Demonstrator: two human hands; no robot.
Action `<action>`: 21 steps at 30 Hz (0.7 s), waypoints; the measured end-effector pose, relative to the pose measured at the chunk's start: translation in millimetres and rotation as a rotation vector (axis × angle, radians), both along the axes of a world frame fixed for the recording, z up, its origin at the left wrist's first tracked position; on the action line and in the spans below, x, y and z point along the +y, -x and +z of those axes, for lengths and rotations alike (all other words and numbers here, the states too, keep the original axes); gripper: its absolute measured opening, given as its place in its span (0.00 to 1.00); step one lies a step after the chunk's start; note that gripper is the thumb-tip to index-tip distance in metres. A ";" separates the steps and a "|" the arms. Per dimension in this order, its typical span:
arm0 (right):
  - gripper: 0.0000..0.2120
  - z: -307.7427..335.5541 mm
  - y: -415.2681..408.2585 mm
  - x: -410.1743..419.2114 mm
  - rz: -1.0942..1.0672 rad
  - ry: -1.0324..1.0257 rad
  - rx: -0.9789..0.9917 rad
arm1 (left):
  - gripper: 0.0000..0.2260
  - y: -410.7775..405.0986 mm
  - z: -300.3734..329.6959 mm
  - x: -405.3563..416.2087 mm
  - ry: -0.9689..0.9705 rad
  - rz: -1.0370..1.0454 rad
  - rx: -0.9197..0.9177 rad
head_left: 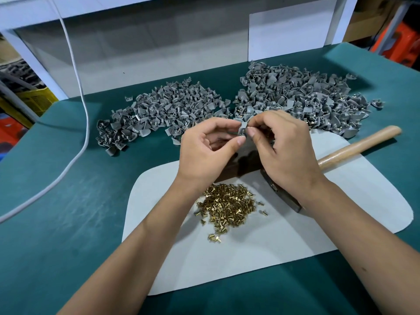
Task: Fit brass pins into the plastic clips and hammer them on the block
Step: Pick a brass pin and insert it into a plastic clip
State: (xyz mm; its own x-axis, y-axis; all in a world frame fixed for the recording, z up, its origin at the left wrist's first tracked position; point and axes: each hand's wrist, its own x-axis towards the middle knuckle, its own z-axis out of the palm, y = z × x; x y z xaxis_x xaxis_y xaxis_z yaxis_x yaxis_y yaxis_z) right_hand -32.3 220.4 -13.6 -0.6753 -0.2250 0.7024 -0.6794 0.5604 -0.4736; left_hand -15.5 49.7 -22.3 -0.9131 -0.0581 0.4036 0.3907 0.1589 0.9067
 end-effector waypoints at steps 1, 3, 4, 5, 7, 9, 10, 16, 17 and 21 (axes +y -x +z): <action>0.02 -0.1 0.0 -0.4 0.003 0.004 -0.006 | 0.12 0.0 -0.4 1.9 -0.002 0.018 0.007; 0.03 -0.5 -0.3 -1.3 0.009 0.011 -0.021 | 0.11 0.2 -1.0 4.7 -0.020 0.046 0.010; 0.03 -0.7 -0.3 -1.7 0.012 0.012 -0.029 | 0.11 0.4 -1.5 5.3 -0.030 0.056 0.009; 0.03 -1.0 -0.6 -2.0 0.015 0.014 -0.035 | 0.11 0.5 -1.9 5.6 -0.039 0.064 0.005; 0.03 -0.8 -0.8 -2.4 0.018 0.019 -0.041 | 0.10 -0.1 -1.5 6.2 -0.052 0.078 -0.010; 0.03 -0.6 -1.2 -2.9 0.009 0.013 -0.037 | 0.10 -1.7 -0.6 8.6 -0.071 0.076 -0.024; 0.02 -0.6 -1.6 -3.4 0.000 0.009 -0.029 | 0.09 -2.5 -0.2 10.0 -0.086 0.072 -0.032; 0.01 -0.5 -4.9 -3.7 -0.037 0.006 0.010 | 0.08 -4.2 1.3 13.9 -0.123 0.064 -0.067; 0.01 -0.5 -5.3 -3.7 -0.039 0.002 0.008 | 0.07 -4.4 1.0 14.0 -0.122 0.065 -0.072; 0.01 -0.9 -7.6 -5.5 -0.061 -0.011 0.001 | 0.07 -5.7 -1.1 16.7 -0.113 0.086 -0.078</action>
